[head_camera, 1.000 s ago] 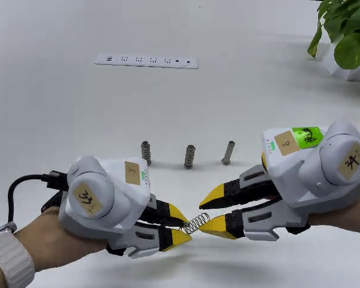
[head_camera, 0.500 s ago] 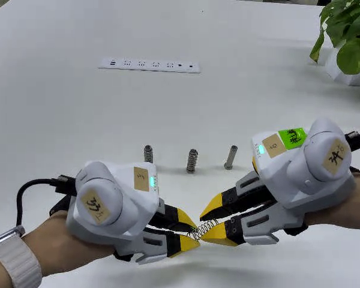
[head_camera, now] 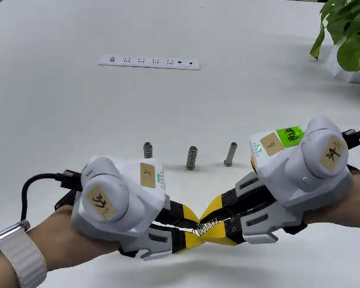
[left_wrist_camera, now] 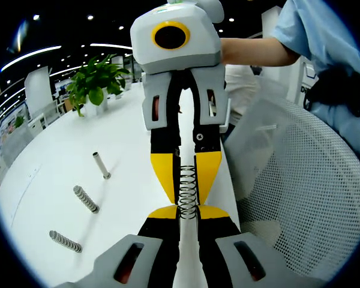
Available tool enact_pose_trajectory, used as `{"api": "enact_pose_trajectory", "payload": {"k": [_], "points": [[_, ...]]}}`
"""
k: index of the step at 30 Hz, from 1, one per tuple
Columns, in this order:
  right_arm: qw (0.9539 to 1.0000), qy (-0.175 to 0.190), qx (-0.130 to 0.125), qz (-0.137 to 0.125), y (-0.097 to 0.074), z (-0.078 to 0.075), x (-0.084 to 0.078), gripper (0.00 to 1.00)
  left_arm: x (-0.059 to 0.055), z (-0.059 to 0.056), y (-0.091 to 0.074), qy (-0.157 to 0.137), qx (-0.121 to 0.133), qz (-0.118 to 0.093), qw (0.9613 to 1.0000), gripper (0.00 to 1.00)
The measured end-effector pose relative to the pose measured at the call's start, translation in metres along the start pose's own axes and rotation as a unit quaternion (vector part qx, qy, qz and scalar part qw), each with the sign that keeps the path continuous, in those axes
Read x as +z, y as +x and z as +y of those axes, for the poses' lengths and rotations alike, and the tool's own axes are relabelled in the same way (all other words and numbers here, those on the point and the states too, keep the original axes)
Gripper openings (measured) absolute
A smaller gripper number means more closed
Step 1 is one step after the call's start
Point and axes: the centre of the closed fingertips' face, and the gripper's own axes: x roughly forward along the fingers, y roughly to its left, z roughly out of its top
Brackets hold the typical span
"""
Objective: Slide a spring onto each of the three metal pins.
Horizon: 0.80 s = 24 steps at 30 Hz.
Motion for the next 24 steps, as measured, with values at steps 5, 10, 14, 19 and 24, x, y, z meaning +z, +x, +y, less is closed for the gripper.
{"api": "enact_pose_trajectory", "payload": {"k": [5,10,14,19,24], "points": [[1.0000,0.002,0.001,0.002,-0.0003,0.0009,-0.0009,0.13,0.0002,-0.0002,0.0002,0.000,-0.001,0.000,1.0000,0.09],[1.0000,0.007,0.000,0.004,-0.0007,0.0001,-0.0013,0.12,0.0005,0.0011,0.0010,-0.004,0.003,-0.003,1.0000,0.10],[0.9999,0.011,-0.001,0.007,-0.0010,-0.0002,-0.0021,0.12,-0.0001,0.0022,0.0019,-0.008,0.005,-0.005,0.9999,0.10],[0.9999,0.007,-0.003,0.010,-0.0005,-0.0007,-0.0018,0.12,-0.0005,0.0030,0.0024,-0.015,0.009,-0.006,0.9998,0.10],[0.9999,0.004,-0.004,0.010,0.0001,-0.0009,-0.0003,0.12,-0.0032,0.0054,0.0014,-0.029,0.018,-0.015,0.9993,0.11]]}}
